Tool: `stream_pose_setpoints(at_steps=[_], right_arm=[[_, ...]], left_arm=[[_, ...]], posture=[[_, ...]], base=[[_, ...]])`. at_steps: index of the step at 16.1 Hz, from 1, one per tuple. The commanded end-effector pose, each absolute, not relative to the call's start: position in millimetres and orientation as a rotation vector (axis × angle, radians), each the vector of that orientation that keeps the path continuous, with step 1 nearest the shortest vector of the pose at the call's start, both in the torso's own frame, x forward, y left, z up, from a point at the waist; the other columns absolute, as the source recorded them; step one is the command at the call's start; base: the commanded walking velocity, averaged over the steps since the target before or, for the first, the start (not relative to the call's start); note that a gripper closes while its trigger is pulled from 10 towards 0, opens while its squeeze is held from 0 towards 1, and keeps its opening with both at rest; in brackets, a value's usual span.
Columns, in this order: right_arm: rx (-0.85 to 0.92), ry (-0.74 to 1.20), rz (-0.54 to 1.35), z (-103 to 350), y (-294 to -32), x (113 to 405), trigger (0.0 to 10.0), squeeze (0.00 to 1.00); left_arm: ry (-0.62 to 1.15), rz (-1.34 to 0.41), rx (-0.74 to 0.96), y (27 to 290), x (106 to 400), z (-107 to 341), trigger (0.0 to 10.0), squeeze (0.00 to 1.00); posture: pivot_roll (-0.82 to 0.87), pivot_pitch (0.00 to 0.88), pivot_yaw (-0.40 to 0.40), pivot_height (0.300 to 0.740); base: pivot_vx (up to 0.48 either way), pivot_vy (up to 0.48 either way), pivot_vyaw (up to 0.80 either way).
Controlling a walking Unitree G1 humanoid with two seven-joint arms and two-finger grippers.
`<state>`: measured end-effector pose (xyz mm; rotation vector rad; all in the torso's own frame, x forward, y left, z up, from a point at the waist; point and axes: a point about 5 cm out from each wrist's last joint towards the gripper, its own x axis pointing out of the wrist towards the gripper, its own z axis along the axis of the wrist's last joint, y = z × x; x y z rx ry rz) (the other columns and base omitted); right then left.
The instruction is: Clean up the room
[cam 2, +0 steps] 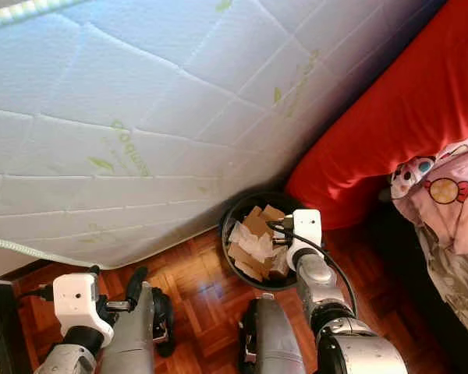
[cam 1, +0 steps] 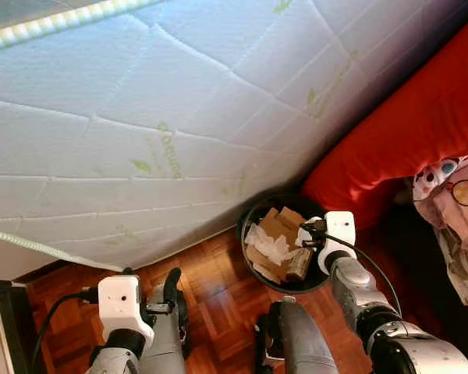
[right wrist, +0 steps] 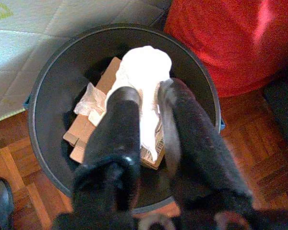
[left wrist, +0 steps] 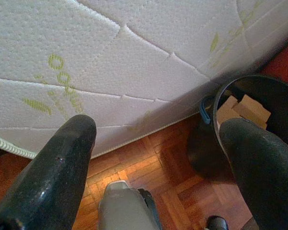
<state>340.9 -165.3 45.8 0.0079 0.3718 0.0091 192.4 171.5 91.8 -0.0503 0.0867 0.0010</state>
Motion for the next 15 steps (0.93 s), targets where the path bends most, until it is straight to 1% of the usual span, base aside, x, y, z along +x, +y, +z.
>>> stream_pose_setpoints(at_steps=[1,9,10,11,12,13,15], right_arm=[[0.014,0.423,-0.003,32.3,-169.0,330.7,10.0,1.00],[0.010,0.466,0.041,20.8,-164.4,321.5,10.0,1.00],[0.016,0.472,0.035,18.8,-165.7,319.6,10.0,0.88],[0.032,0.474,0.027,16.2,-167.3,316.9,10.0,0.00],[0.062,0.468,0.015,12.5,-170.2,312.4,10.0,0.00],[0.106,0.460,0.002,3.6,-172.9,301.6,10.0,0.00],[0.123,0.515,-0.013,-16.7,-177.3,278.5,10.0,0.00]], left_arm=[[0.124,0.002,-0.050,171.0,186.1,86.9,10.0,0.00],[0.135,-0.008,-0.039,171.7,191.5,85.5,10.0,0.00],[0.135,-0.009,-0.039,171.7,193.0,84.6,10.0,0.00],[0.139,-0.009,-0.039,172.1,194.6,82.0,10.0,0.00],[0.158,-0.008,-0.039,173.2,194.2,75.0,10.0,0.00],[0.189,-0.007,-0.036,175.3,192.8,65.2,10.0,0.00],[0.231,0.001,-0.026,182.2,196.4,50.0,10.0,0.00]], posture=[[0.15,0.480,-0.095,0.650],[0.15,0.466,-0.083,0.650],[0.14,0.459,-0.082,0.650],[0.13,0.445,-0.082,0.650],[0.12,0.427,-0.080,0.650],[0.11,0.408,-0.079,0.650],[0.09,0.349,-0.072,0.665]], base=[[0.000,0.000,0.00],[0.000,0.000,0.00],[0.000,0.000,0.00],[0.000,0.000,0.00],[0.000,0.000,0.00],[0.000,0.000,0.00],[0.000,0.000,0.00]])
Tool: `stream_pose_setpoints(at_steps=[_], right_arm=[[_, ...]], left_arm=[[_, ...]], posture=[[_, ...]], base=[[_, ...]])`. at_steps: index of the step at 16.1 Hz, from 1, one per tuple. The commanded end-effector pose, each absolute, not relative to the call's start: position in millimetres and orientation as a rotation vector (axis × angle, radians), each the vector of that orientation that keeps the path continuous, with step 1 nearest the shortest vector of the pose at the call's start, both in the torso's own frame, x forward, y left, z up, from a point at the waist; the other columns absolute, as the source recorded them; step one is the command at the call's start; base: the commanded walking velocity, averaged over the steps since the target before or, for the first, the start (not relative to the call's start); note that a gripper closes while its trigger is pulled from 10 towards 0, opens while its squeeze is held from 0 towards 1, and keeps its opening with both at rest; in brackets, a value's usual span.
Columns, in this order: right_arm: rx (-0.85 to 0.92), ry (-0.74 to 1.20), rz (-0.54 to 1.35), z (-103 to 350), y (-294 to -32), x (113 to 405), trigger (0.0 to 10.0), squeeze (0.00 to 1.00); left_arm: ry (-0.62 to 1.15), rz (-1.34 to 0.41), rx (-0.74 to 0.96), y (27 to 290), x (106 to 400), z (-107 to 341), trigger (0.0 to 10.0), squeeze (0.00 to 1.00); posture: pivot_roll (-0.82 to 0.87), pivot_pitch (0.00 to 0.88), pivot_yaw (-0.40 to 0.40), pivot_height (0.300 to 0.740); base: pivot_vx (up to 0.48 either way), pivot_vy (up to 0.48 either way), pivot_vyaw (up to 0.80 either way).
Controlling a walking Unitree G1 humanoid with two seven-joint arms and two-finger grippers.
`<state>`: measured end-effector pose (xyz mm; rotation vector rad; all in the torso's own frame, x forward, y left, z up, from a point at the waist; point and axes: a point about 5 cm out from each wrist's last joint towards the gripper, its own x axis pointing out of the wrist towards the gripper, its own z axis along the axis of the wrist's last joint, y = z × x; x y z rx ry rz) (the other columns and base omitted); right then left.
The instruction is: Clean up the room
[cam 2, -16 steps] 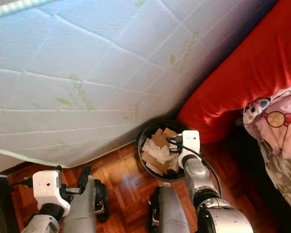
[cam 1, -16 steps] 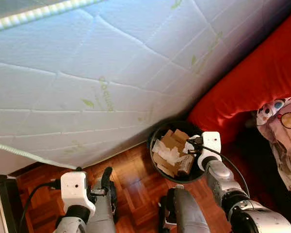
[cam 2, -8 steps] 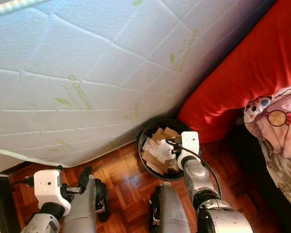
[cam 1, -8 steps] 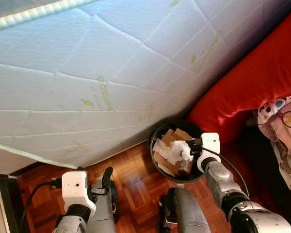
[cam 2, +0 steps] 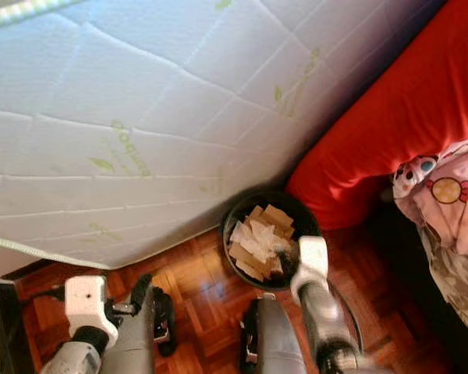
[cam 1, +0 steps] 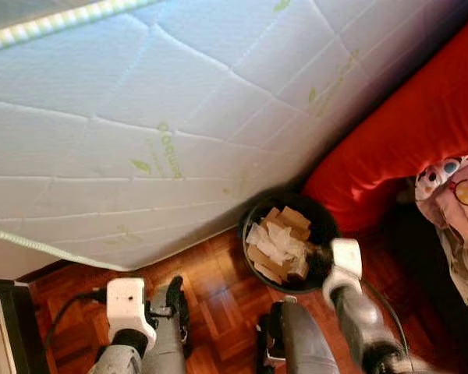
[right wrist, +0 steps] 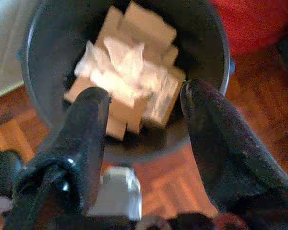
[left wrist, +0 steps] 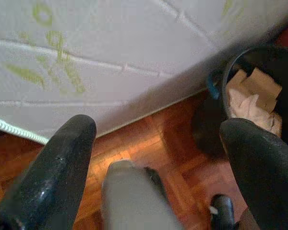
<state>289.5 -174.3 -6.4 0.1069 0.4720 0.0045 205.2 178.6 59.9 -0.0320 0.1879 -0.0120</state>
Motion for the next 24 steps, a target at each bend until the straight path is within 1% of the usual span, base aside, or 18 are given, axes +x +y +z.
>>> stream_pose_setpoints(at_steps=[1,3,4,5,7,9,12,14,16,18,19,20,23,24], right_arm=[[0.142,0.546,-0.017,-29.6,-178.5,261.5,10.0,0.00],[0.152,0.602,-0.031,-48.7,-179.3,233.3,10.0,0.00],[0.160,0.635,-0.058,-55.7,-180.8,222.7,10.0,0.00],[0.159,0.654,-0.064,-59.4,-181.0,217.1,10.0,0.00],[0.158,0.689,-0.072,-64.3,-180.4,210.3,10.0,0.00],[0.160,0.722,-0.073,-67.6,-179.7,206.5,10.0,0.00],[0.157,0.759,-0.083,-69.2,-179.7,206.4,10.0,0.00],[0.159,0.810,-0.112,-73.8,-185.3,199.4,10.0,0.00],[0.135,0.867,-0.126,-80.1,-196.2,185.4,10.0,0.00],[0.136,0.884,-0.148,-82.1,-206.3,177.8,10.0,0.00],[0.136,0.888,-0.153,-82.6,-208.4,175.9,10.0,0.00],[0.133,0.910,-0.172,-85.0,-214.3,168.4,10.0,0.00],[0.136,0.942,-0.194,-89.0,-220.1,156.5,10.0,0.00],[0.121,0.968,-0.180,-91.1,-220.4,151.7,10.0,0.00]], left_arm=[[0.260,0.010,-0.018,187.2,198.2,39.8,10.0,0.00],[0.290,0.020,0.003,192.7,202.9,25.9,10.0,0.00],[0.316,0.031,0.005,196.7,206.8,16.6,10.0,0.00],[0.338,0.040,0.009,199.7,208.2,10.1,10.0,0.00],[0.388,0.049,0.019,206.3,212.5,-3.6,10.0,0.00],[0.464,0.057,0.038,214.1,216.1,-20.7,10.0,0.00],[0.517,0.061,0.038,216.1,220.0,-31.0,10.0,0.00],[0.600,0.081,0.026,215.6,219.3,-43.7,10.0,0.00],[0.644,0.082,0.021,212.0,220.6,-49.0,10.0,0.00],[0.669,0.086,0.017,210.9,221.6,-50.8,10.0,0.00],[0.676,0.091,0.016,211.4,221.7,-51.3,10.0,0.00],[0.697,0.131,0.005,216.1,220.8,-52.7,10.0,0.00],[0.707,0.144,0.002,217.6,218.7,-54.6,10.0,0.00],[0.717,0.145,0.002,217.7,215.5,-56.6,10.0,0.00]], posture=[[0.08,0.326,-0.073,0.680],[0.06,0.270,-0.074,0.700],[0.06,0.228,-0.071,0.715],[0.06,0.211,-0.069,0.725],[0.05,0.161,-0.067,0.740],[0.05,0.093,-0.067,0.740],[0.04,0.044,-0.066,0.740],[0.01,0.000,-0.056,0.740],[0.00,0.000,-0.052,0.740],[-0.01,0.000,-0.051,0.740],[-0.01,0.000,-0.051,0.740],[-0.02,0.000,-0.043,0.740],[-0.03,0.000,-0.041,0.740],[-0.02,0.000,-0.040,0.740]], base=[[0.000,0.000,0.00],[0.000,0.000,0.00],[0.000,0.000,0.00],[0.000,0.000,0.00],[0.000,0.000,0.00],[0.000,0.000,0.00],[0.000,0.000,0.00],[0.000,0.000,0.00],[0.000,0.000,0.00],[0.000,0.000,0.00],[0.000,0.000,0.00],[0.000,0.000,0.00],[0.000,0.000,0.00],[0.000,0.000,-0.59]])
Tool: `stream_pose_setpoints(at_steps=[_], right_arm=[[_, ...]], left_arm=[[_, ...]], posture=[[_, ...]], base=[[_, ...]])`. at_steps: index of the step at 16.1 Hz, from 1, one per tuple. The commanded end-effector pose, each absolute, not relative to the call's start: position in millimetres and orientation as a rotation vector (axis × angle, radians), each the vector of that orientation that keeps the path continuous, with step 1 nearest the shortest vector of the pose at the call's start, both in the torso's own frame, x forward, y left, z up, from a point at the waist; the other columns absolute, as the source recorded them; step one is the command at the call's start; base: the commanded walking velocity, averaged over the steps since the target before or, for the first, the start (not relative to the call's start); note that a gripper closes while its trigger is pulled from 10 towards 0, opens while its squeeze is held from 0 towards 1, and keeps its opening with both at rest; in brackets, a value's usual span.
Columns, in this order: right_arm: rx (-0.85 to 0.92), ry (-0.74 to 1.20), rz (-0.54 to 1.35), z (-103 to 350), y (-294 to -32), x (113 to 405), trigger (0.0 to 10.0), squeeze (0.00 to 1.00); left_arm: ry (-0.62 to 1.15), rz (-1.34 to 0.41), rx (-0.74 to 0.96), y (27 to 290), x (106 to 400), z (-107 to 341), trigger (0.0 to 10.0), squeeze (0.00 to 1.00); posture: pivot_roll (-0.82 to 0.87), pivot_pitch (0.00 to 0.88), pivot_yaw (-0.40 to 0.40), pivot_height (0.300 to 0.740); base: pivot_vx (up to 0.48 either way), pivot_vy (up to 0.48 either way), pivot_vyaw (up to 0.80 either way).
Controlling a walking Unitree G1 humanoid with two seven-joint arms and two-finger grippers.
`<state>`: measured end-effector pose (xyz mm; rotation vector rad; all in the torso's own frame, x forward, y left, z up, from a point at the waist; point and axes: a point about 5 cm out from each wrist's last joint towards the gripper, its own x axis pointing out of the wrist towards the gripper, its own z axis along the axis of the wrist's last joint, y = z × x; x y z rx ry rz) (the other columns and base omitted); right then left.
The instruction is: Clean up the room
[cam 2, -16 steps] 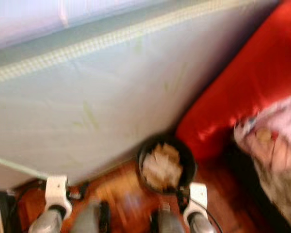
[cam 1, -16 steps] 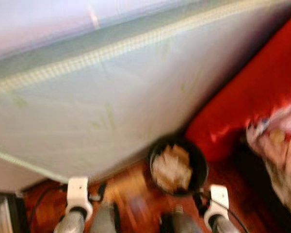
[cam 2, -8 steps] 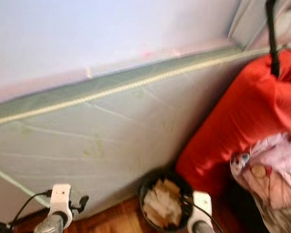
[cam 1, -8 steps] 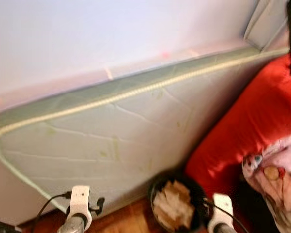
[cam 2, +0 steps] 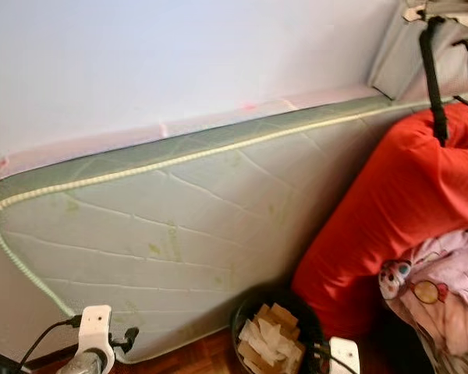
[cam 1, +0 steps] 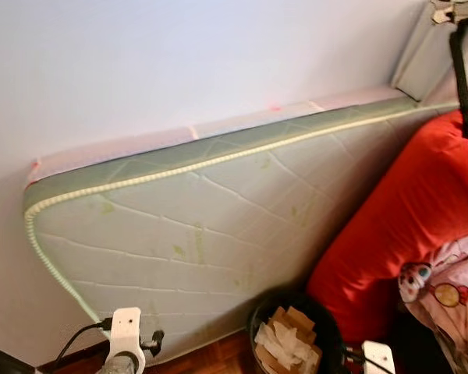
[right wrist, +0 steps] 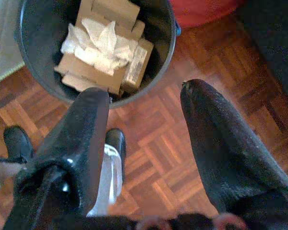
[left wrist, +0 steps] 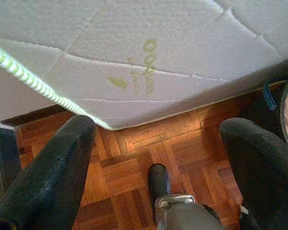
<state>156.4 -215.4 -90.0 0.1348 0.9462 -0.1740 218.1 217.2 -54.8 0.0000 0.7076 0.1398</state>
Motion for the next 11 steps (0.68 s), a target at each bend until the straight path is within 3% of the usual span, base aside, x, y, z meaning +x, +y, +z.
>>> stream_pose_setpoints(at_steps=[1,10,11], right_arm=[[0.119,0.978,-0.173,-92.2,-220.9,148.6,10.0,0.00],[0.102,0.995,-0.141,-96.6,-217.2,136.6,10.0,0.00],[0.101,0.997,-0.142,-96.7,-217.2,136.3,10.0,0.00]], left_arm=[[0.728,0.145,0.006,217.1,211.7,-59.0,10.0,0.00],[0.743,0.148,0.016,208.7,199.5,-67.0,10.0,0.00],[0.744,0.148,0.033,208.6,199.1,-67.2,10.0,0.00]], posture=[[-0.02,0.000,-0.040,0.740],[-0.02,0.000,-0.057,0.740],[-0.02,0.000,-0.059,0.740]], base=[[0.000,0.000,-0.67],[0.000,0.000,-0.65],[0.000,-0.480,-0.65]])
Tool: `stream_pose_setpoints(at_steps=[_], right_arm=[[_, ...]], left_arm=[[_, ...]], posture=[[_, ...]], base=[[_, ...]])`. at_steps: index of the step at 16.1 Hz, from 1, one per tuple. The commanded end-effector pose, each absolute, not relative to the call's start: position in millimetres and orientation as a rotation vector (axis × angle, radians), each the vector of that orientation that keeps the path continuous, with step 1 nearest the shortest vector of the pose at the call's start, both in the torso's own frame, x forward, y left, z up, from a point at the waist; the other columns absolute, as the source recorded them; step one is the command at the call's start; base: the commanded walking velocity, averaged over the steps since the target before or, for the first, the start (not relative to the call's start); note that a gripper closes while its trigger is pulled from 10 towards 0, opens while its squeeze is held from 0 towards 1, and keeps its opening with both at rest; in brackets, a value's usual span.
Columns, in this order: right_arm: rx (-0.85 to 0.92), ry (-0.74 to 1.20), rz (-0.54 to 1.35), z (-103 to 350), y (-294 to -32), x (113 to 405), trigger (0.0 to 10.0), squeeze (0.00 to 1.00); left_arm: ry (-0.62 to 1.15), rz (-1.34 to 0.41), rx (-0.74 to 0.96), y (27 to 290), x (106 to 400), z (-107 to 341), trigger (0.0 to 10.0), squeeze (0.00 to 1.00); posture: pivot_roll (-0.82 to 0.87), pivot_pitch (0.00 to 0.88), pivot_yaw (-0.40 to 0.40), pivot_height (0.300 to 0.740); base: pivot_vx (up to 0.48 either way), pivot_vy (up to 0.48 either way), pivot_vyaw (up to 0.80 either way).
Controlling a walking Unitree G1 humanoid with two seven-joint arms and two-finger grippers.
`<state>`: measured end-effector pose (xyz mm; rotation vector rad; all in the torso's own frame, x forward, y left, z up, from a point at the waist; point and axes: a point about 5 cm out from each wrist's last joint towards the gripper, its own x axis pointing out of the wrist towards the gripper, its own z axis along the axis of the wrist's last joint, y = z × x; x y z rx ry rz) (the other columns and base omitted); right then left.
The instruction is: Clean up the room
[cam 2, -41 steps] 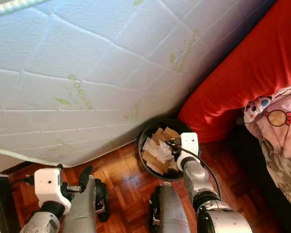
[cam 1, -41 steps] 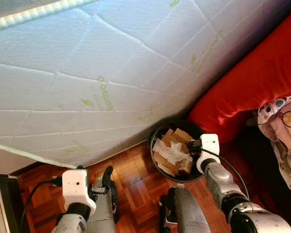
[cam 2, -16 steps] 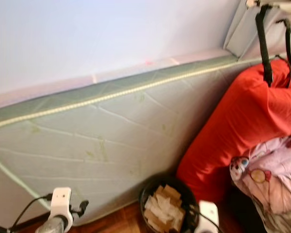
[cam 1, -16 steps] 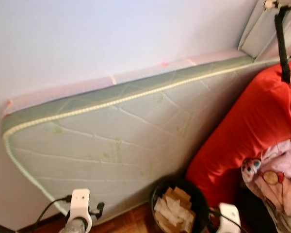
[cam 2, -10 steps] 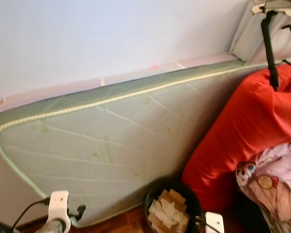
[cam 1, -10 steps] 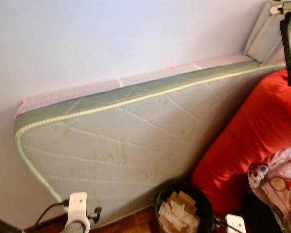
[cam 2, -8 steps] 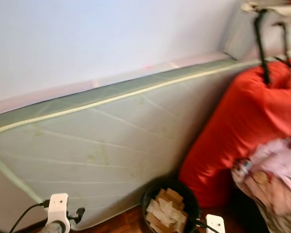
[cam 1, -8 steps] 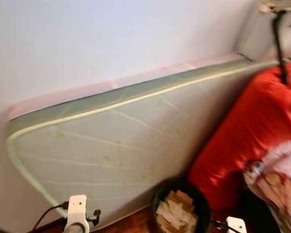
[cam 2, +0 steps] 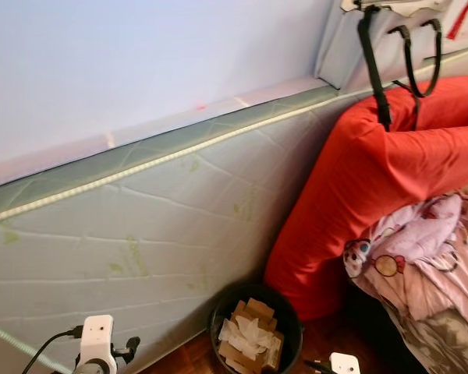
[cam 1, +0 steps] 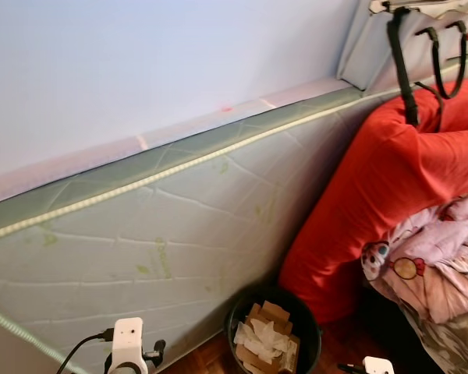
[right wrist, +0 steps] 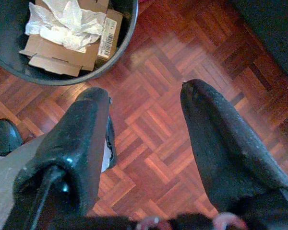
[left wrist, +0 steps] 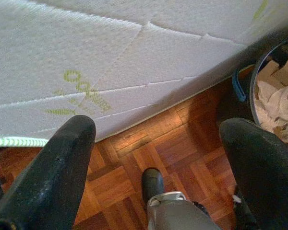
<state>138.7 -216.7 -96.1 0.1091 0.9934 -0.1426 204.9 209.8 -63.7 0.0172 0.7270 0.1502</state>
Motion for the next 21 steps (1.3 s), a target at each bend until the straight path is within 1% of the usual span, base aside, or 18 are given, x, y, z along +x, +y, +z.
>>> stream_pose_setpoints(at_steps=[1,5,11,12,14,21], right_arm=[[0.098,0.998,-0.144,-96.7,-217.2,136.5,10.0,0.00],[0.092,0.992,-0.147,-95.7,-217.7,139.4,10.0,0.00],[0.088,0.984,-0.152,-94.4,-217.3,143.6,10.0,0.00],[0.087,0.984,-0.149,-94.4,-216.7,143.9,10.0,0.00],[0.086,0.984,-0.143,-94.4,-215.6,144.6,10.0,0.00],[0.076,0.983,-0.130,-93.7,-214.9,147.0,10.0,0.00]], left_arm=[[0.746,0.157,0.025,208.4,198.6,-67.6,10.0,0.00],[0.742,0.172,0.007,209.1,200.0,-66.9,10.0,0.00],[0.730,0.162,0.029,208.9,201.9,-65.5,10.0,0.00],[0.724,0.157,0.051,209.3,202.8,-64.7,10.0,0.00],[0.721,0.173,0.026,209.0,203.7,-64.4,10.0,0.00],[0.735,0.172,0.013,206.6,202.6,-66.0,10.0,0.00]], posture=[[-0.02,0.000,-0.060,0.740],[-0.02,0.000,-0.067,0.740],[-0.01,0.032,-0.074,0.740],[-0.01,0.033,-0.074,0.740],[-0.01,0.037,-0.076,0.740],[0.00,0.045,-0.078,0.740]], base=[[0.000,-0.480,-0.66],[0.000,0.000,-0.65],[0.000,0.000,-0.65],[0.000,-0.480,-0.65],[0.000,-0.426,-0.65],[0.000,0.000,-0.65]])
